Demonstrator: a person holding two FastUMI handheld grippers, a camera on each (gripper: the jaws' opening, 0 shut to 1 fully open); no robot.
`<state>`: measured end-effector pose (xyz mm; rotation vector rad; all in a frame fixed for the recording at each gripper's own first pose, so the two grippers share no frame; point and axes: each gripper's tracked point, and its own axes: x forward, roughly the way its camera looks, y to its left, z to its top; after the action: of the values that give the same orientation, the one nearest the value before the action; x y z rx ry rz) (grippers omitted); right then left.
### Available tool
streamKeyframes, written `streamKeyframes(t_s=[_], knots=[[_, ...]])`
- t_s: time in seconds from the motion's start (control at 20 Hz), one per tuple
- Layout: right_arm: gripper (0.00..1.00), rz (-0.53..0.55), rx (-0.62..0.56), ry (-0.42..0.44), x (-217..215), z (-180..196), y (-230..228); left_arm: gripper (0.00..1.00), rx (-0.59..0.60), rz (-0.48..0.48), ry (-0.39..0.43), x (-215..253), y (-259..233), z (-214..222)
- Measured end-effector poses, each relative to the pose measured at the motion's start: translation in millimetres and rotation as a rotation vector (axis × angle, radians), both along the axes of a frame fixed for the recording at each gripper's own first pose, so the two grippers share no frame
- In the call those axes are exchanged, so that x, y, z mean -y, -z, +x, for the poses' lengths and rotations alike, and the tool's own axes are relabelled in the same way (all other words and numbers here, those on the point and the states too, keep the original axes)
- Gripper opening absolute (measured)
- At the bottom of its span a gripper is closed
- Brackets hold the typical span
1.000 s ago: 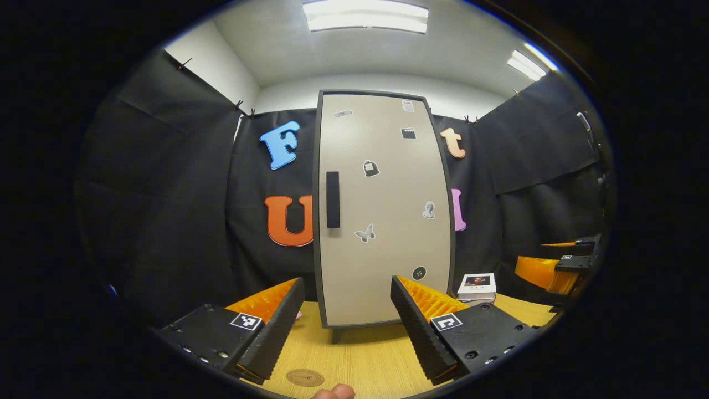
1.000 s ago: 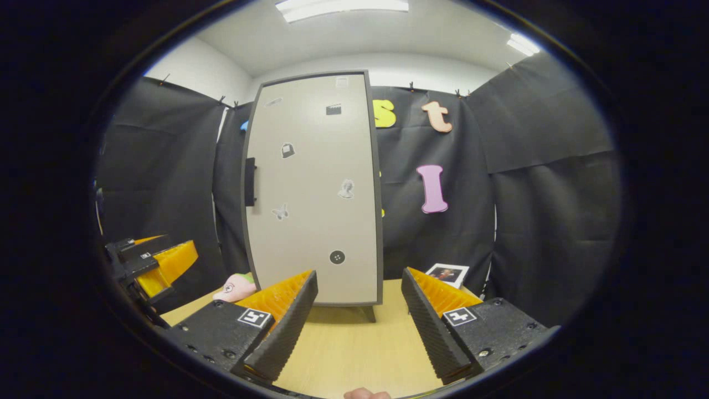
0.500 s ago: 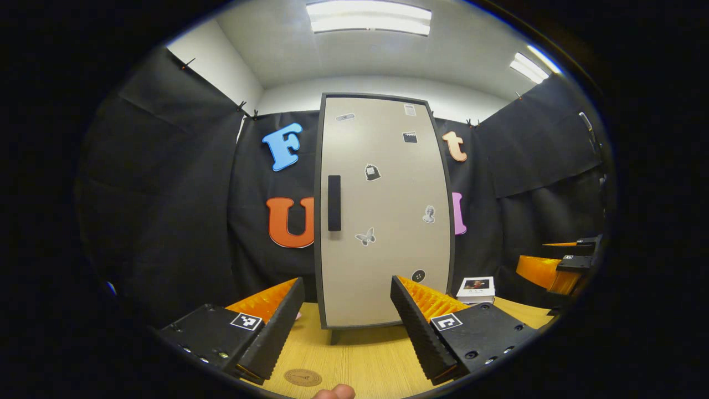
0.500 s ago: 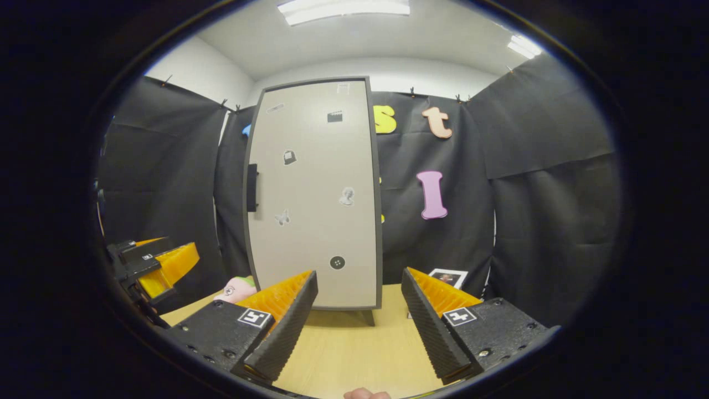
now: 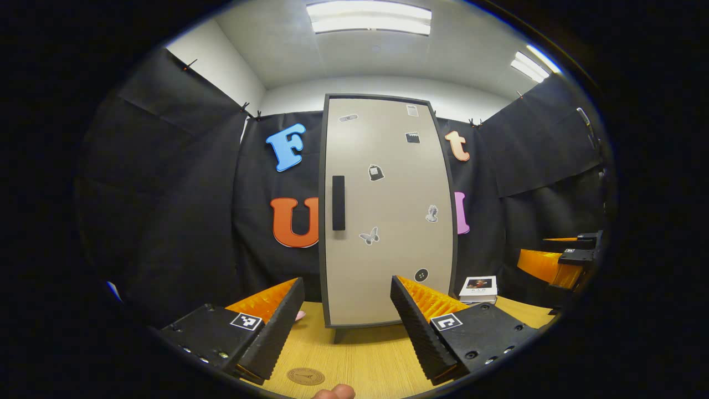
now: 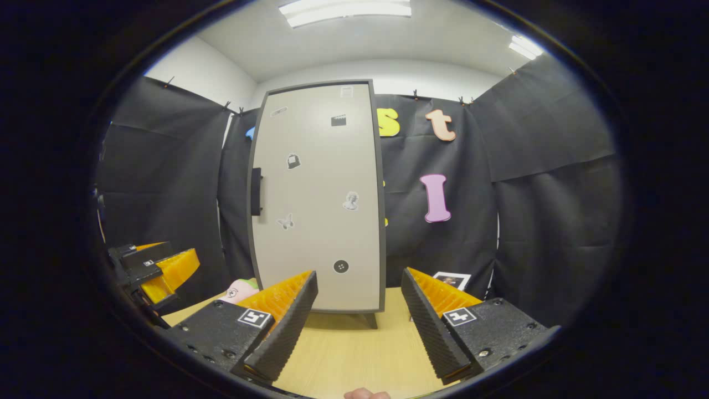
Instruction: Open the cabinet door with the right hand, grasp the bottle in the cabinet with the left hand and place it on the coaster, then close the cabinet door with the right hand.
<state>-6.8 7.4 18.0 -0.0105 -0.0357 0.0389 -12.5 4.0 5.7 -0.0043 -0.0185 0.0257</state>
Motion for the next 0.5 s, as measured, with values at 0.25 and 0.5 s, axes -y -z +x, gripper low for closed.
streamKeyframes(t_s=[0.25,0.5], knots=[[0.98,-0.008,-0.009,-0.062,-16,14,-19,0.95,-0.012,0.006,-0.013,-2,5,-5],[0.96,-0.039,-0.003,-0.189,-54,46,-45,0.94,-0.025,-0.004,-0.026,-3,11,-13]])
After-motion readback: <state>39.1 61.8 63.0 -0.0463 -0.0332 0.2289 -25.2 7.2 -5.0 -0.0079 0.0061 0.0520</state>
